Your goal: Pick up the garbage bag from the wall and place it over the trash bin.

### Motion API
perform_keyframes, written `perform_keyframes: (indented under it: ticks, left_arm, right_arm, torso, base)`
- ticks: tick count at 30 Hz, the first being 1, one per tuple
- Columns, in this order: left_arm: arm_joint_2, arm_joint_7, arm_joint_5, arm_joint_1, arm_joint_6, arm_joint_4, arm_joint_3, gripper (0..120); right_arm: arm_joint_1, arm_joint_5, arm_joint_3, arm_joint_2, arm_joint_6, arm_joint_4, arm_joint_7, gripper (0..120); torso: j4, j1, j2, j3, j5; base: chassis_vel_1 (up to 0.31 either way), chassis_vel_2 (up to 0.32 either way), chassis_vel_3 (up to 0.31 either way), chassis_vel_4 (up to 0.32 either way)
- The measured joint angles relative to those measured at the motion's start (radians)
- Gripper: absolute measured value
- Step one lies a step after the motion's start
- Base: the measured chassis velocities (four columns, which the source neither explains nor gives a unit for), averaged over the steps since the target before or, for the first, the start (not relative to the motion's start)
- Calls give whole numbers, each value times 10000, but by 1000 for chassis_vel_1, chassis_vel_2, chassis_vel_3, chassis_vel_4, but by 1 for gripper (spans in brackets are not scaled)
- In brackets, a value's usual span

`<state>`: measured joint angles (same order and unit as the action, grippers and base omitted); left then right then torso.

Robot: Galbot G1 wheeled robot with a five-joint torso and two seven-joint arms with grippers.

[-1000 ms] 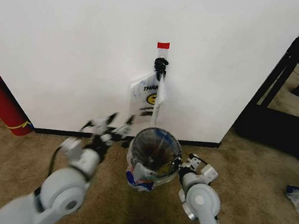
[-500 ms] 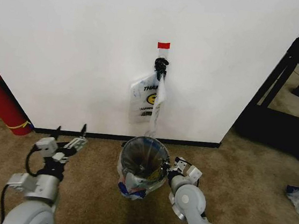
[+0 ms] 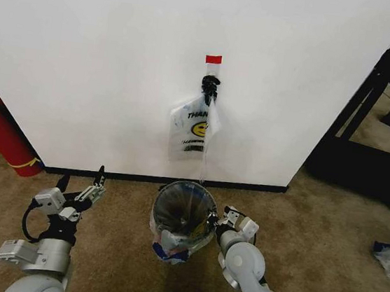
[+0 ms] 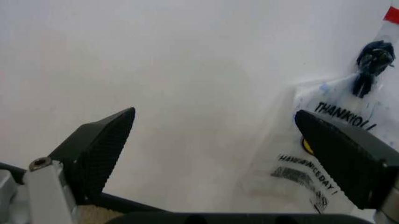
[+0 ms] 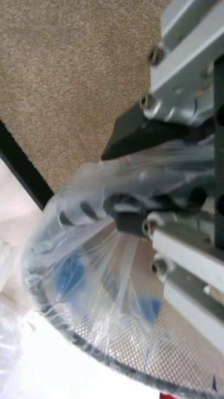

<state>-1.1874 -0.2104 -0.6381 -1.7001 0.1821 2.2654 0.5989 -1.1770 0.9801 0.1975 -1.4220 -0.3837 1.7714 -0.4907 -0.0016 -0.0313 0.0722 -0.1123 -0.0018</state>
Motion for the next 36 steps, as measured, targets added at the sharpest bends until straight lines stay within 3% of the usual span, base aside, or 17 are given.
perform_keyframes:
  ticks: [9, 18, 20, 23, 24, 28, 36]
  left_arm:
    - [-57, -139, 21, 8, -94, 161, -35, 100]
    - [-202, -239, 188, 23, -141, 242, -112, 100]
    - [-253, -249, 221, -10, -140, 319, -93, 100]
    - [-314, -232, 355, -58, -66, 326, -49, 100]
    - [-363, -211, 509, -106, 28, 271, -35, 100]
    - [-447, 80, 1138, -427, 458, 197, -280, 100]
    - [-506, 28, 2799, -385, 1134, -178, -1138, 100]
  right_arm:
    - [-184, -154, 49, 158, 47, 312, 104, 62]
    - [-729, -835, 87, 515, 1446, 1187, 1452, 93]
    - [-953, -1655, 262, 638, 1834, 1514, 1626, 99]
    - [-1371, -2985, 543, 747, 2601, 1795, 2039, 100]
    - [-1764, -4106, 815, 807, 3521, 1946, 2418, 100]
    - [-3368, -6728, 1975, 856, 5396, 2866, 3086, 100]
    - [-6205, -8535, 3221, 228, 7678, 4095, 3548, 100]
  torso:
    - [1, -1, 0, 0, 0]
    - [3, -1, 0, 0, 0]
    - [3, -1, 0, 0, 0]
    - [4, -1, 0, 0, 4]
    - [1, -1, 0, 0, 3]
    - [0, -1, 0, 1, 2]
    - [-1, 0, 0, 1, 1]
  base:
    - [0, 0, 0, 0]
    - [0, 0, 0, 0]
    - [0, 0, 0, 0]
    - [0, 0, 0, 0]
    - [0, 0, 0, 0]
    - [0, 0, 0, 0]
    - [0, 0, 0, 0]
